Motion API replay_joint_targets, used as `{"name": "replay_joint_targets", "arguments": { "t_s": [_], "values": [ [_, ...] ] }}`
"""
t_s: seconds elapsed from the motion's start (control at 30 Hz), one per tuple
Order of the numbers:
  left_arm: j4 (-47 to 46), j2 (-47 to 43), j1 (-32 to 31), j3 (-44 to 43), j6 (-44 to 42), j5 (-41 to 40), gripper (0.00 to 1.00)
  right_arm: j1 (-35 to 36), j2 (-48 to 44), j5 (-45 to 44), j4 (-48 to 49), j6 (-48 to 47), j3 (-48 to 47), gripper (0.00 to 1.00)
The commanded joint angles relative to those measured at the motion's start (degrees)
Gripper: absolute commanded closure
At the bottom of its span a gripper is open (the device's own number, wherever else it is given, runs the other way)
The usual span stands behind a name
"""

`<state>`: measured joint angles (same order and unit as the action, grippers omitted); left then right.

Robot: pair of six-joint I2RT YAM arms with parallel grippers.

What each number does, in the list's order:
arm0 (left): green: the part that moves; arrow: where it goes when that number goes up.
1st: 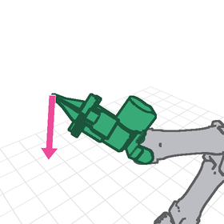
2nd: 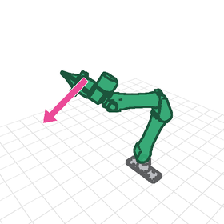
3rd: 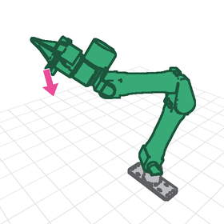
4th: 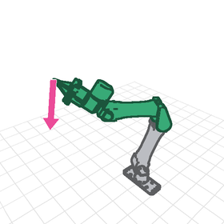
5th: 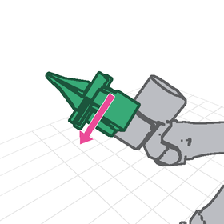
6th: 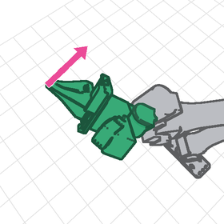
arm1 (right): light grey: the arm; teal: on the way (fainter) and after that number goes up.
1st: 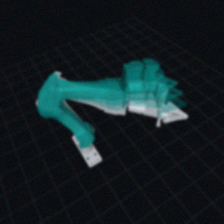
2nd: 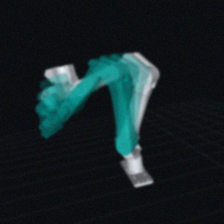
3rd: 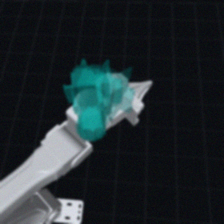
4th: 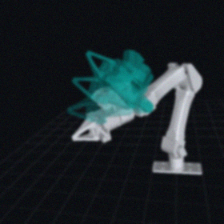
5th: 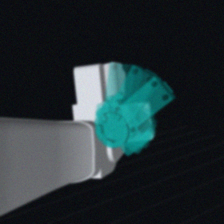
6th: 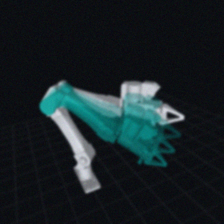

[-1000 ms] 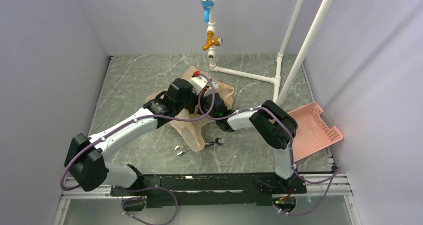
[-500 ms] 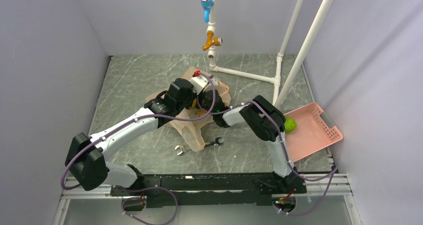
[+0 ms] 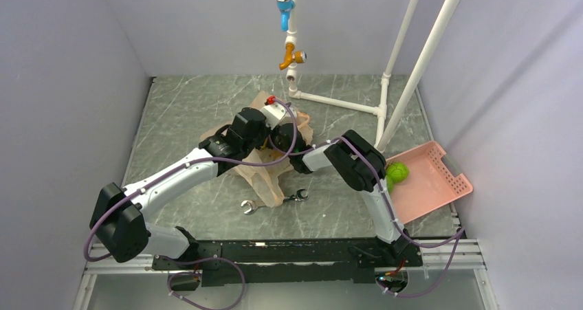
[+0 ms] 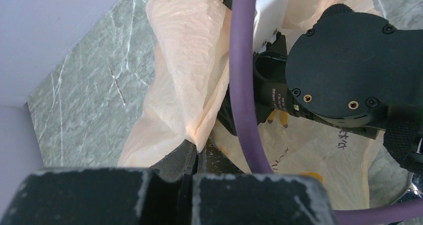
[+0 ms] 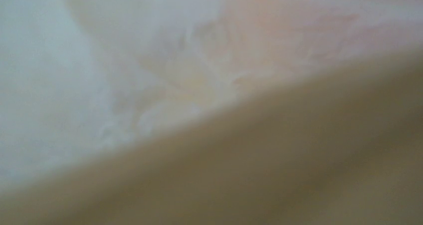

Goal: Take the fake fruits out of the plastic bag
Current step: Take out the fake fruit from the plastic bag.

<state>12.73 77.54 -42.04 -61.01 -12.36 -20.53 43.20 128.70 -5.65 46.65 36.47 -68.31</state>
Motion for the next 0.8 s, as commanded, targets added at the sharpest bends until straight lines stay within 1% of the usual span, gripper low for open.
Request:
{"name": "replay_joint_targets", "arguments": {
  "t_s": [0.0, 0.1, 0.17, 0.27, 0.33, 0.53, 0.6, 0.7, 0.77],
  "values": [
    [-1.83, 0.01, -0.39, -2.36, 0.66, -0.3, 1.0, 0.02, -2.98, 2.23, -0.43, 0.24, 2.19, 0.56],
    [-1.8, -0.35, -0.37, -2.43, 0.8, 0.06, 1.0, 0.04, -6.81, 4.37, 0.68, 0.34, 5.43, 0.68],
    [-1.87, -0.3, -0.37, -2.42, 0.84, -0.58, 1.0, 0.03, -9.31, 5.35, -0.26, -0.03, 7.11, 0.76],
    [-1.94, 0.08, -0.39, -2.49, 0.91, -0.61, 1.0, -0.02, -13.4, 7.72, -2.92, -0.24, 9.41, 0.93],
    [-1.3, 0.46, -0.33, -2.85, 1.1, -0.59, 1.0, 0.01, -15.76, 9.16, -2.83, -0.05, 11.82, 1.0],
    [-0.76, 0.84, -0.36, -3.55, 1.17, -0.88, 1.0, -0.16, -24.05, 12.84, -3.66, 2.54, 20.03, 1.0],
    [-0.6, 1.02, -0.41, -3.61, 1.11, -1.19, 1.0, -0.26, -27.14, 14.33, -4.41, 1.54, 22.61, 1.0],
    [-0.28, 1.37, -0.34, -3.8, 1.0, -1.73, 1.0, -0.45, -32.58, 14.34, -8.71, -1.18, 25.64, 1.0],
    [-0.06, 1.56, -0.35, -3.98, 1.04, -2.05, 1.0, -1.41, -36.6, 14.24, -11.24, -1.36, 27.95, 1.0]
  ]
}}
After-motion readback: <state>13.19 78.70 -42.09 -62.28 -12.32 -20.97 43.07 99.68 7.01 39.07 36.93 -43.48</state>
